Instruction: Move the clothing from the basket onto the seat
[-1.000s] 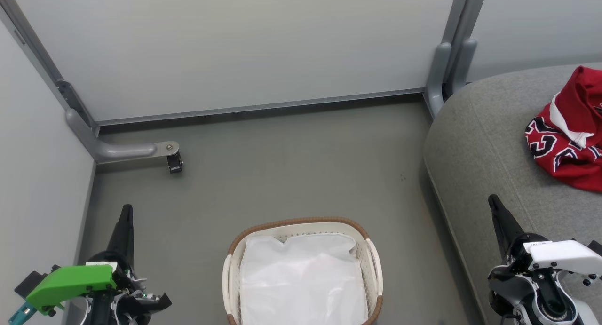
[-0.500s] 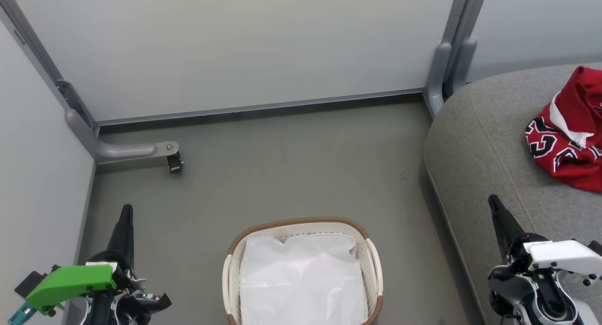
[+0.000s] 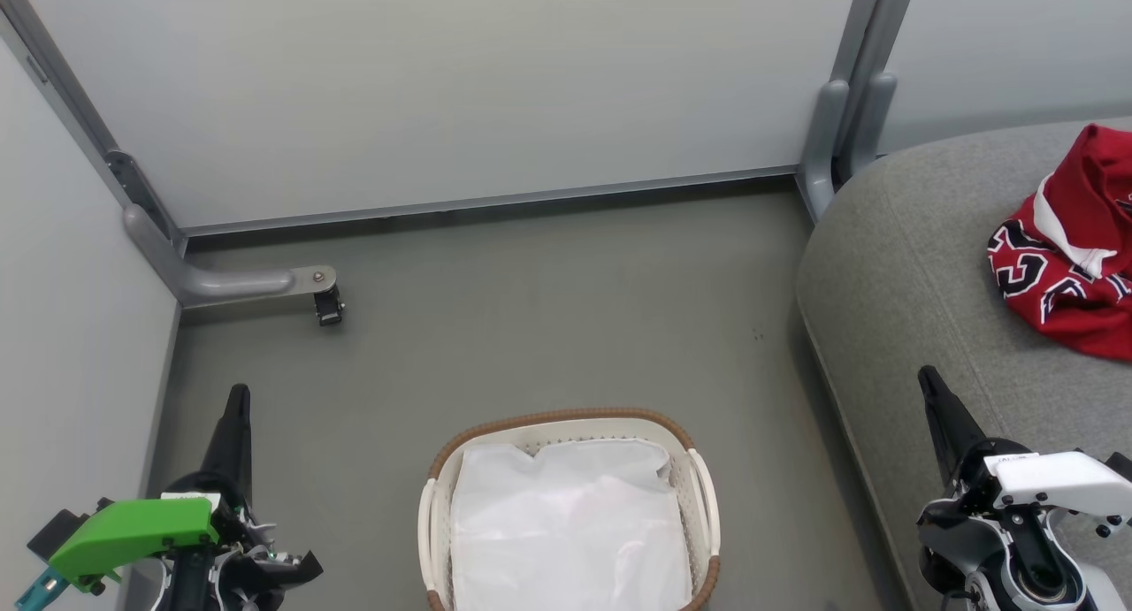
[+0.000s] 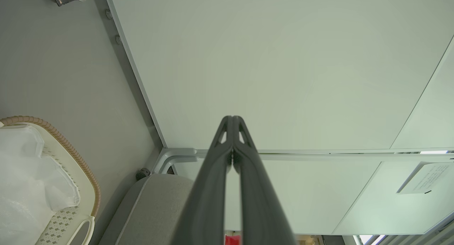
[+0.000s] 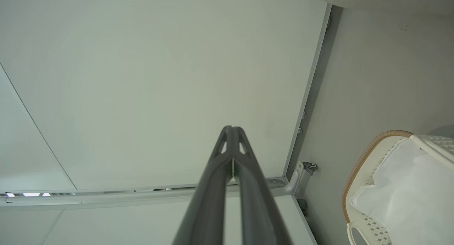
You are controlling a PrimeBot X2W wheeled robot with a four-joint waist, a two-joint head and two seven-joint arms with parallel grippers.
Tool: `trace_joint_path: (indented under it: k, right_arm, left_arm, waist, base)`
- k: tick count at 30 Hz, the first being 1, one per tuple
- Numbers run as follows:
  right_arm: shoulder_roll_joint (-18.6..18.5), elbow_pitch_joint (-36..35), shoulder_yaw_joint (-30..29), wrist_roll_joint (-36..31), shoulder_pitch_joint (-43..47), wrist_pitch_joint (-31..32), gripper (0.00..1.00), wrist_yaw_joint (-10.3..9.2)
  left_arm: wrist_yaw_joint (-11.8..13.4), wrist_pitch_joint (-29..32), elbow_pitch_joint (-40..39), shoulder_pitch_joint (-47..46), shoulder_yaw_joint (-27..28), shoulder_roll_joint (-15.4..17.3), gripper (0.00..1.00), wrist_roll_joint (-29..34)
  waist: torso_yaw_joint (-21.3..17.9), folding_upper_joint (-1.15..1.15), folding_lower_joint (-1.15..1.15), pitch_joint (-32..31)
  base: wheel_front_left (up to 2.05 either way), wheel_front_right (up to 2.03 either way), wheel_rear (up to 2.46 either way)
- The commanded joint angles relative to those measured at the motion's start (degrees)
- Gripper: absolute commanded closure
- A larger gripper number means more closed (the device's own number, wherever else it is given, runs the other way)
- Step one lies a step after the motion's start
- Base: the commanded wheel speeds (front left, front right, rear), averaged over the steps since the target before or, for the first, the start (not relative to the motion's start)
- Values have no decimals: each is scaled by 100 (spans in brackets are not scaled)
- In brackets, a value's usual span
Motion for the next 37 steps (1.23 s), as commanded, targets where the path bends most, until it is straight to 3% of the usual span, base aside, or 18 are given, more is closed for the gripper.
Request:
trace_joint_path:
  k: [1, 37]
  right_arm:
    - [-34, -15, -6, 22, 60, 19, 100, -2]
    - [-34, -15, -6, 23, 61, 18, 100, -2]
  left_arm:
    - [-25, 18, -10, -57, 12, 38, 100, -18]
    - [-25, 18, -9, -57, 12, 38, 100, -19]
  waist:
    - [0, 0, 0, 0]
    - [0, 0, 0, 0]
  base:
    - [0, 0, 0]
    - [0, 0, 0]
